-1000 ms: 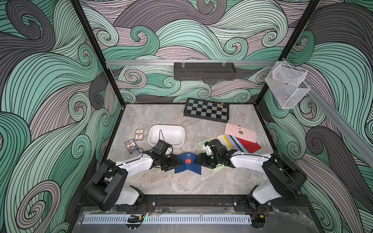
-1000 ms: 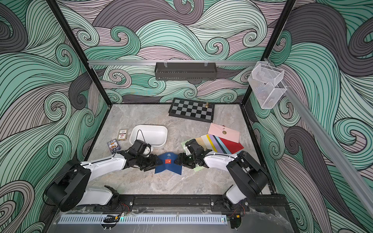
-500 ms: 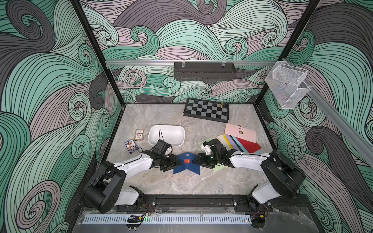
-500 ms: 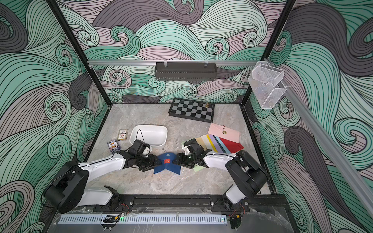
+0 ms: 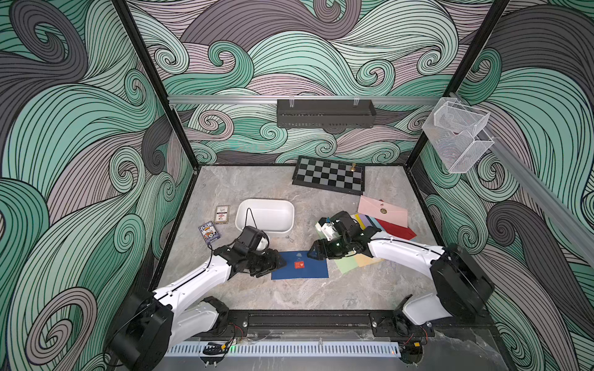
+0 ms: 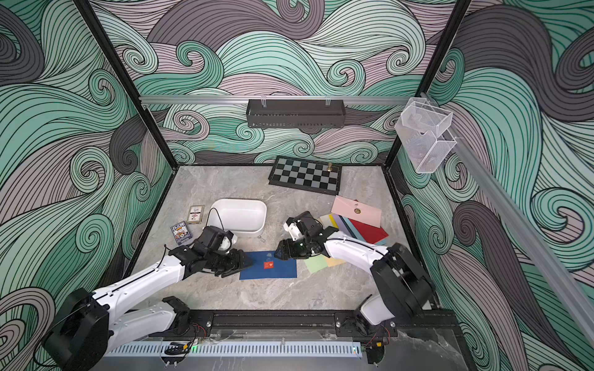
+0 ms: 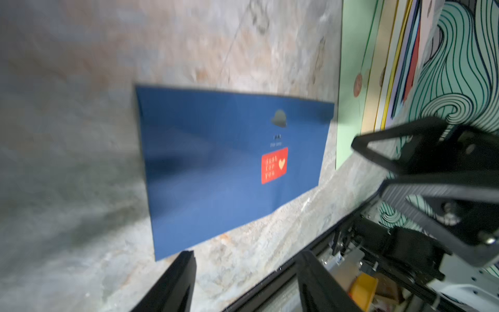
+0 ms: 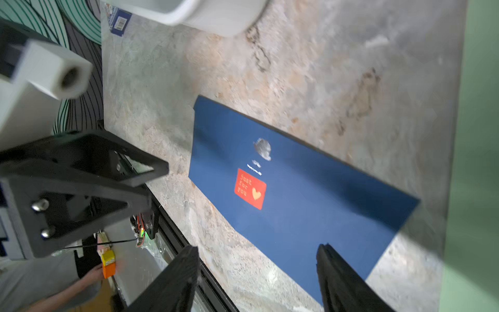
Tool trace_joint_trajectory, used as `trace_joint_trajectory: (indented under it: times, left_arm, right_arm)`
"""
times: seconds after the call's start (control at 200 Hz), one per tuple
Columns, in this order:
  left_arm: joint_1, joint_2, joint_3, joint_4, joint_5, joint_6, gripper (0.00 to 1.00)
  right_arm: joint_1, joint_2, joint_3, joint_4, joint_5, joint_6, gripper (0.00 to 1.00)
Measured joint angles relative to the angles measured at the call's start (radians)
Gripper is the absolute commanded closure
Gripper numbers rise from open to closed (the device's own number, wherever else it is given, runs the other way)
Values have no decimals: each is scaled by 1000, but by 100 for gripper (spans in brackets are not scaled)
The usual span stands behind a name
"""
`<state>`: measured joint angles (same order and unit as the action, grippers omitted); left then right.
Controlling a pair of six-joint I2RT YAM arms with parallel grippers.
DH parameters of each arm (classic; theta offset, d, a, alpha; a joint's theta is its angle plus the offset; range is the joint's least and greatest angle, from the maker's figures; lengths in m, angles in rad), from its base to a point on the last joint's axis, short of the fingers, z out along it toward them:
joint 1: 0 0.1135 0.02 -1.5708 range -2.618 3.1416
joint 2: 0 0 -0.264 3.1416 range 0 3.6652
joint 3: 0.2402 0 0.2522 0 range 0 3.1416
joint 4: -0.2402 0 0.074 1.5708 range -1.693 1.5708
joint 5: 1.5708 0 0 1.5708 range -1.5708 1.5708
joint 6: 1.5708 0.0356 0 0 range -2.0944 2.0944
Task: Put the sealed envelopes into the storage box
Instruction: Pick up the envelope from the center of the board.
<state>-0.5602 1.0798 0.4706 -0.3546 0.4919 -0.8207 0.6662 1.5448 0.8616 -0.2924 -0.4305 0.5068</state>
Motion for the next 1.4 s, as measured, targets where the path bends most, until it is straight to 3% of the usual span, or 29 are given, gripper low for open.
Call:
trace_joint_trajectory:
  times: [0.195,0.31,0.45,0.655,0.916,1.041,1.181,1.401]
  left_arm:
    - [-216,8,-89,100,31,-138,40]
    - [-271,68,-87,190,24,-191,40]
    - [-277,169,-71,278,0,-219,41]
    - [-281,292,-7,386,-29,-238,38]
    - [-283,284,33,308,-114,-228,35]
    - [-250,271,33,297,-155,-211,33]
    - [-204,271,32,311,-158,-200,33]
    - [-193,207,-42,364,-150,-219,34]
  right_arm:
    - [0,227,226,-39,-28,-129,30]
    - [0,320,289,-58,-42,-170,30]
    - [0,393,312,-72,-67,-199,31]
    - [11,375,284,-76,-90,-211,31]
    - [9,182,43,-66,-90,-159,31]
    - [18,110,-60,-37,-150,-86,31]
    - [27,78,-89,-16,-162,-32,31]
    - [29,70,-89,27,-51,46,32]
